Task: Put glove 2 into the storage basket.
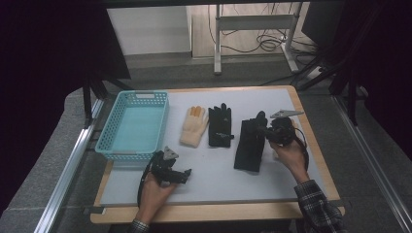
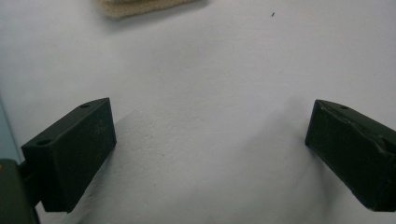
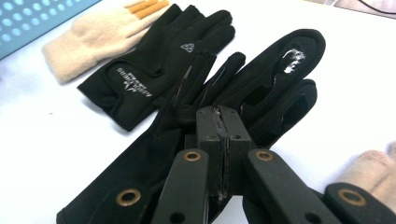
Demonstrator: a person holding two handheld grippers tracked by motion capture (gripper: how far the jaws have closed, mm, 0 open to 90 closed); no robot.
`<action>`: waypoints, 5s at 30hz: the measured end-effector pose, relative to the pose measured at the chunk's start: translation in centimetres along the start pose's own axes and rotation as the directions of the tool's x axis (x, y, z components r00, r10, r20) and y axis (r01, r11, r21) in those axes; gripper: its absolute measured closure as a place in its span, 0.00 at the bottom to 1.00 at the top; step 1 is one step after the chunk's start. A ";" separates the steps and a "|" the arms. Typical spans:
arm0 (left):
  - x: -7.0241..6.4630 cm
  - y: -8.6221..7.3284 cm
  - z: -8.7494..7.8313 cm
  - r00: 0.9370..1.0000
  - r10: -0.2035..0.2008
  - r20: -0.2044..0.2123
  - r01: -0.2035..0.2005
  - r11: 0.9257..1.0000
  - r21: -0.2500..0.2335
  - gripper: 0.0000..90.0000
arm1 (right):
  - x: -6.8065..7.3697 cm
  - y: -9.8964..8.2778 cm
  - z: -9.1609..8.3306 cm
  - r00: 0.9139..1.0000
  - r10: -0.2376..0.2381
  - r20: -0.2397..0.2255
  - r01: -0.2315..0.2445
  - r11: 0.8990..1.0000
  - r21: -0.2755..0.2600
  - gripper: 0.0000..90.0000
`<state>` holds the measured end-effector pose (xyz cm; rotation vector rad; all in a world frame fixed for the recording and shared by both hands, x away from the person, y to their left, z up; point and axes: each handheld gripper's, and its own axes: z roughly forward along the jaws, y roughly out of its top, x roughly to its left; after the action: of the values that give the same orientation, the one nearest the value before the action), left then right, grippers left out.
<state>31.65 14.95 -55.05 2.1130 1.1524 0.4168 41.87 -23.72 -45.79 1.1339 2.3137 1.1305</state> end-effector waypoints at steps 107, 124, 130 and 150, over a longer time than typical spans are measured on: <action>0.0 0.0 0.0 1.000 -0.001 0.003 0.001 1.000 0.000 0.03 | 4.1 4.8 16.0 0.994 -0.006 -0.106 0.023 0.987 0.161 0.94; 0.0 0.0 0.0 1.000 0.000 0.002 0.000 1.000 0.001 0.03 | 3.6 7.4 10.1 0.995 -0.015 -0.095 0.022 0.997 0.073 0.95; 0.0 0.0 0.0 1.000 -0.001 0.003 0.001 1.000 -0.002 0.03 | 4.4 7.9 7.4 0.992 -0.034 -0.124 0.041 0.998 0.050 0.95; 0.0 0.0 0.0 1.000 -0.004 0.001 0.004 1.000 -0.003 0.03 | 9.8 1.0 -2.0 0.964 -0.091 -0.251 0.110 0.992 0.065 0.95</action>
<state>31.65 14.92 -55.07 2.1078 1.1548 0.4146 35.07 -16.80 -43.29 0.9341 2.5933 1.2132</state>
